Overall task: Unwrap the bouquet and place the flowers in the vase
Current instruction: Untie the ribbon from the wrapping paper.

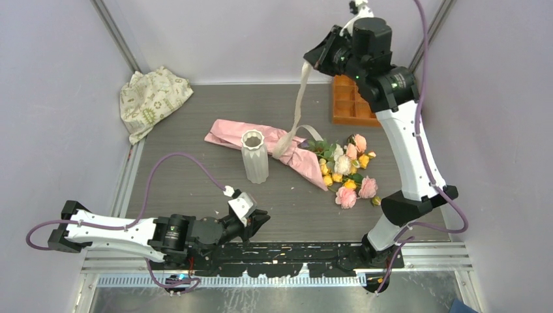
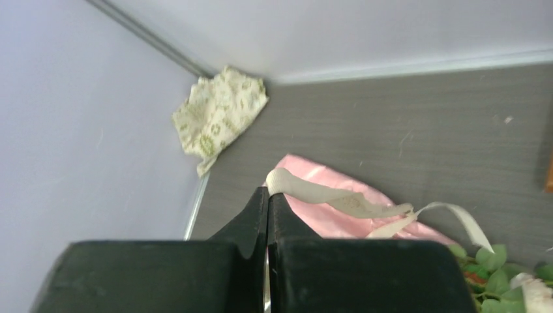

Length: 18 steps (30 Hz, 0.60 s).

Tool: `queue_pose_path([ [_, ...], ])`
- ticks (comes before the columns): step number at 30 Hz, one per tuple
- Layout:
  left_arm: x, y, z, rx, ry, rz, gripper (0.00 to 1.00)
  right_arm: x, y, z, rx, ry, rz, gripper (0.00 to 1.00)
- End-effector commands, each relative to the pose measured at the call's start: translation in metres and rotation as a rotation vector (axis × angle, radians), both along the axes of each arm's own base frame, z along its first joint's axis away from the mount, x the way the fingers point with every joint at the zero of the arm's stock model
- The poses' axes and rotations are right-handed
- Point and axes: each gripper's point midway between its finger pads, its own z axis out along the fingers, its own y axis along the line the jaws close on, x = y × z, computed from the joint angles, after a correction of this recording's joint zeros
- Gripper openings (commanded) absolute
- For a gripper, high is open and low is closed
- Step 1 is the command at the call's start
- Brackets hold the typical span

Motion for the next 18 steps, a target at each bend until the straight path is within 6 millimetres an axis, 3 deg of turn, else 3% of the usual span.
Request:
queue_pose_path([
  [1, 0.000, -0.002, 0.021, -0.061, 0.011, 0.008, 0.16, -0.023, -0.052, 0.081, -0.040, -0.228, -0.177, 0.01],
  [8, 0.002, -0.002, 0.028, -0.054, -0.006, 0.008, 0.16, -0.048, -0.126, 0.130, -0.087, -0.374, -0.481, 0.01],
  [13, 0.003, -0.003, 0.033, -0.045, -0.025, 0.011, 0.16, -0.092, -0.192, 0.155, -0.111, -0.458, -0.744, 0.01],
  [18, 0.004, -0.007, 0.038, -0.031, -0.039, 0.014, 0.16, -0.143, -0.249, 0.166, -0.114, -0.504, -0.969, 0.01],
])
